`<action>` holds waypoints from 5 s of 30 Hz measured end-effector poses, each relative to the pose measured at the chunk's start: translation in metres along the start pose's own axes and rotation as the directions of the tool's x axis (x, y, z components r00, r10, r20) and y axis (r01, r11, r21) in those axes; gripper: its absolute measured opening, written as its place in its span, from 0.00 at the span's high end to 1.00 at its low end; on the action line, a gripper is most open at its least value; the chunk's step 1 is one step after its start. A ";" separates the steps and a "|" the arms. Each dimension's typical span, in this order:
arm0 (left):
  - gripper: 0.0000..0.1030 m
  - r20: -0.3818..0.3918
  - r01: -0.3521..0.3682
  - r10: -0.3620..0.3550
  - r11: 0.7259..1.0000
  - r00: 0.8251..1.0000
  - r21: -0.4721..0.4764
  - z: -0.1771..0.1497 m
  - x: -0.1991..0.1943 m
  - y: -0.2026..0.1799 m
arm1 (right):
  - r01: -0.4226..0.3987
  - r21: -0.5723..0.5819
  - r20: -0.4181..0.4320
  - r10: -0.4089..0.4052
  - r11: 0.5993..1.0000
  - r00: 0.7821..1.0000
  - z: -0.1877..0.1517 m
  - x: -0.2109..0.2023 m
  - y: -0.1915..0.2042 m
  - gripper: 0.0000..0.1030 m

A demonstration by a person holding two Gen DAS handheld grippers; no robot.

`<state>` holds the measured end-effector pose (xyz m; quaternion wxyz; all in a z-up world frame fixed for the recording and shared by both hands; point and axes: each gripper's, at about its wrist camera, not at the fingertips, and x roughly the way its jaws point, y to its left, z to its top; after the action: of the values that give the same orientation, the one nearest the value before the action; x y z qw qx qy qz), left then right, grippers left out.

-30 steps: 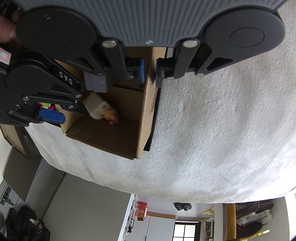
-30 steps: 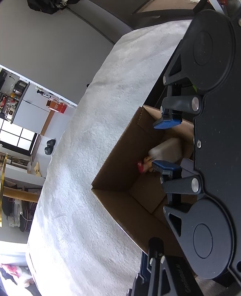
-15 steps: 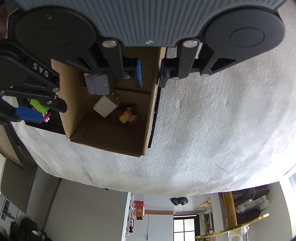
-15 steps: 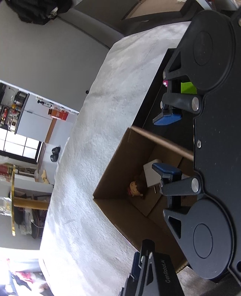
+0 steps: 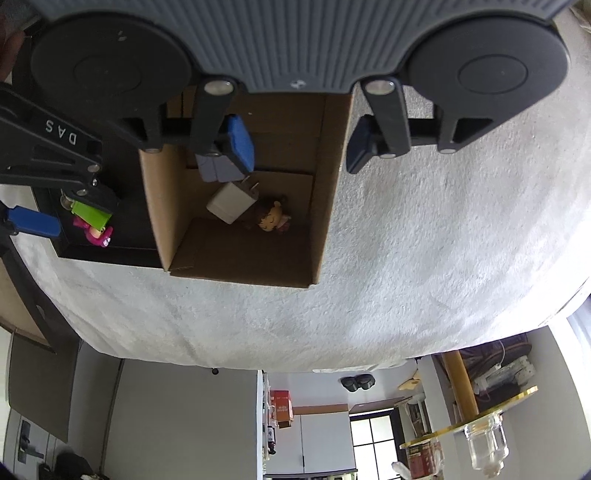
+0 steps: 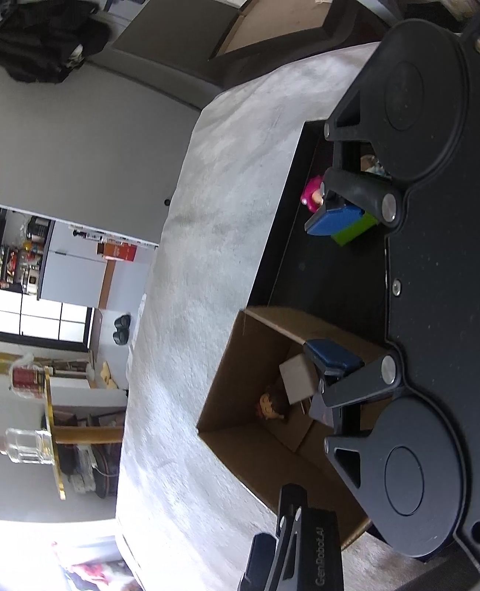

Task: Organize rigid objects
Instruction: 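Move the right tool back over the toys on the tray, then close the right gripper on the blue smurf figure holding a mug, then carry the smurf figure with the right gripper into the box and release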

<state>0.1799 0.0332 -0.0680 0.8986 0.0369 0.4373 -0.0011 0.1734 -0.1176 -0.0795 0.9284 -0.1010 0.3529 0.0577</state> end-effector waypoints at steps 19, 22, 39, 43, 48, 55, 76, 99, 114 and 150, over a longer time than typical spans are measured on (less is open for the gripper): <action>0.28 0.034 -0.086 0.083 0.991 0.996 0.106 0.011 -0.005 -0.060 | -0.033 0.099 0.024 0.030 0.995 0.999 -0.022 0.006 -0.064 0.20; 0.27 0.034 -0.093 0.090 0.989 0.995 0.119 0.013 -0.003 -0.069 | -0.040 0.103 0.010 0.039 0.994 0.999 -0.027 0.012 -0.078 0.19; 0.25 0.030 -0.185 0.183 0.969 0.983 0.161 0.021 0.006 -0.113 | -0.127 0.103 -0.013 0.129 0.987 0.992 -0.040 0.033 -0.129 0.14; 0.25 0.027 -0.207 0.205 0.966 0.978 0.155 0.022 0.008 -0.119 | -0.143 0.091 -0.014 0.145 0.985 0.989 -0.040 0.037 -0.140 0.13; 0.25 0.023 -0.227 0.227 0.959 0.974 0.171 0.023 0.012 -0.126 | -0.172 0.151 0.002 0.174 0.973 0.985 -0.051 0.046 -0.150 0.13; 0.25 0.035 -0.282 0.280 0.937 0.959 0.208 0.027 0.022 -0.128 | -0.185 0.147 0.021 0.184 0.972 0.983 -0.068 0.053 -0.148 0.13; 0.25 0.000 -0.292 0.299 0.930 0.954 0.223 0.026 0.042 -0.132 | -0.140 0.034 -0.072 0.142 0.990 0.987 -0.086 0.082 -0.133 0.17; 0.25 -0.019 -0.274 0.285 0.937 0.958 0.214 0.023 0.046 -0.121 | -0.114 -0.016 -0.121 0.111 0.993 0.986 -0.090 0.097 -0.129 0.41; 0.25 -0.011 -0.244 0.249 0.957 0.968 0.159 0.018 0.029 -0.107 | -0.050 -0.048 -0.103 0.045 0.998 0.994 -0.080 0.071 -0.129 0.42; 0.25 0.039 -0.181 0.182 0.983 0.983 -0.025 0.005 -0.012 0.003 | 0.006 -0.168 -0.013 -0.008 0.986 1.000 -0.011 0.001 -0.025 0.41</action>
<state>0.1769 0.0358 -0.0553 0.9041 0.0671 0.4135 0.0846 0.1718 -0.1441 -0.0846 0.9143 -0.1807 0.3527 0.0833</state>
